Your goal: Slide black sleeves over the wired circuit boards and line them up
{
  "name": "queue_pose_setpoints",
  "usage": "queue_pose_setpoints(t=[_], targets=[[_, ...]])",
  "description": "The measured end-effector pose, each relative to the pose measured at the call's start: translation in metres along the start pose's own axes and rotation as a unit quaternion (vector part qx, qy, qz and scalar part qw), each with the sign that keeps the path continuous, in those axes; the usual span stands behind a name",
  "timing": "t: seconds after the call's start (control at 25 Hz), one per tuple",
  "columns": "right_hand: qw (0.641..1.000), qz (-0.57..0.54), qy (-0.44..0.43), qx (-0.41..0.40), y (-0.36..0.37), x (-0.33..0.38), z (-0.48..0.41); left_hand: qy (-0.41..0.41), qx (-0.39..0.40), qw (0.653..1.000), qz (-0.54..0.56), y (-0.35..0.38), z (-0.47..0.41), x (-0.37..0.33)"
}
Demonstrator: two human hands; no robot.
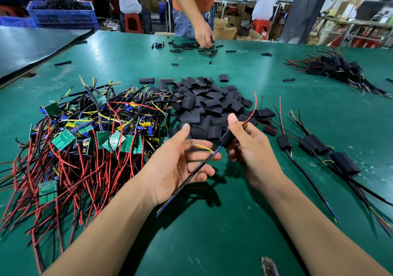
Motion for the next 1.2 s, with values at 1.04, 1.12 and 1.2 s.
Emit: queue_pose_setpoints(t=[1.04,1.12,1.2], targets=[[0.914,0.385,0.016,-0.128,-0.043,0.005,-0.009,0.047,-0.014,0.986,-0.160,0.012,-0.001,0.016],[0.881,0.441,0.055,-0.162,-0.061,0.002,-0.010,0.058,-0.038,0.985,-0.156,0.009,0.000,0.014],[0.853,0.475,0.089,-0.198,-0.077,0.002,-0.010,0.072,-0.063,0.982,-0.160,0.007,0.000,0.011]])
Point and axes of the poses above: each hand's wrist, its own z-axis away from the middle knuckle, its own y-axis out of the palm, x = y × z, the point moved 2 cm from there along -z, towards the middle knuckle, and after that the axes turned 15 degrees about x, right-handed, at the moved point
